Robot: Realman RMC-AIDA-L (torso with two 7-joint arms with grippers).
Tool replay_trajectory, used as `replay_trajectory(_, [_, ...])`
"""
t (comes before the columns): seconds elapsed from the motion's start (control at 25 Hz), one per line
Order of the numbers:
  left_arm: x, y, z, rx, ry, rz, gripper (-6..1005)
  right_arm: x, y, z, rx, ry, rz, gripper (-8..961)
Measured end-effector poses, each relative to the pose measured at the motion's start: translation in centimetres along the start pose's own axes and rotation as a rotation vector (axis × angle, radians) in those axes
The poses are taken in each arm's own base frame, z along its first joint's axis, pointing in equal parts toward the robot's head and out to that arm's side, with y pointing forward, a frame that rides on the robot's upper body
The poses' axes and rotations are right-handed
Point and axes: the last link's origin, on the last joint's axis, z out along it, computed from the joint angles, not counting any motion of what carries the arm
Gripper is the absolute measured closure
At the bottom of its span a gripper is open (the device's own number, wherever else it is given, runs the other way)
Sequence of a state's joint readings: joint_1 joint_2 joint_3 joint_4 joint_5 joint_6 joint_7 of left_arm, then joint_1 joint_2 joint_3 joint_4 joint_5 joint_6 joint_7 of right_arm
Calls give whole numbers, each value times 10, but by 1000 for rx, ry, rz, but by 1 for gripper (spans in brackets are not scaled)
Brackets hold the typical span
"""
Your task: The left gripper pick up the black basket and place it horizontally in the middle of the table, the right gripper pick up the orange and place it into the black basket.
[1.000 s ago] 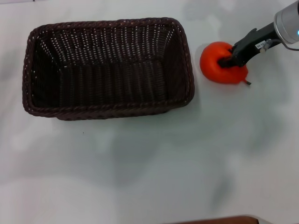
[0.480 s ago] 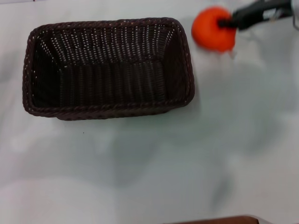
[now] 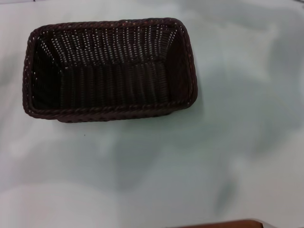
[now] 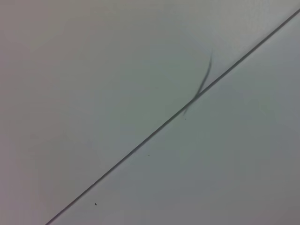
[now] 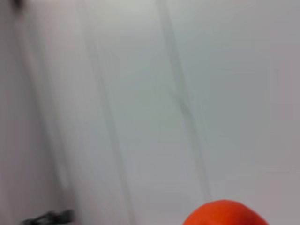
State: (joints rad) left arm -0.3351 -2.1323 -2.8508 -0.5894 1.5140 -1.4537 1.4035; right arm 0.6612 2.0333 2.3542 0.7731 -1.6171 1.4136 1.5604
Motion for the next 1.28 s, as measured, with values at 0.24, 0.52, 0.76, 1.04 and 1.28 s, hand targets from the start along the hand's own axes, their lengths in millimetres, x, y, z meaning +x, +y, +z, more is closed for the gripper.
replay_trajectory(0.24, [-1, 0, 0, -1, -1, -4, 116, -16, -40, 56, 180, -47, -78, 876])
replay_trajectory(0.52, [-3, -1, -1, 1, 0, -13, 117, -27, -45, 67, 183, -57, -52, 732])
replay_trajectory(0.76, [-2, -1, -1, 2, 1, -8, 117, -25, -34, 45, 104, 54, -12, 447])
replay_trajectory(1.04, [2, 10, -7, -57, 113, 149, 117, -41, 0, -24, -255, 436, 70, 157])
replay_trajectory(1.28, [-1, 6, -25, 13, 342, 317, 117, -73, 21, -96, -663, 660, 126, 21])
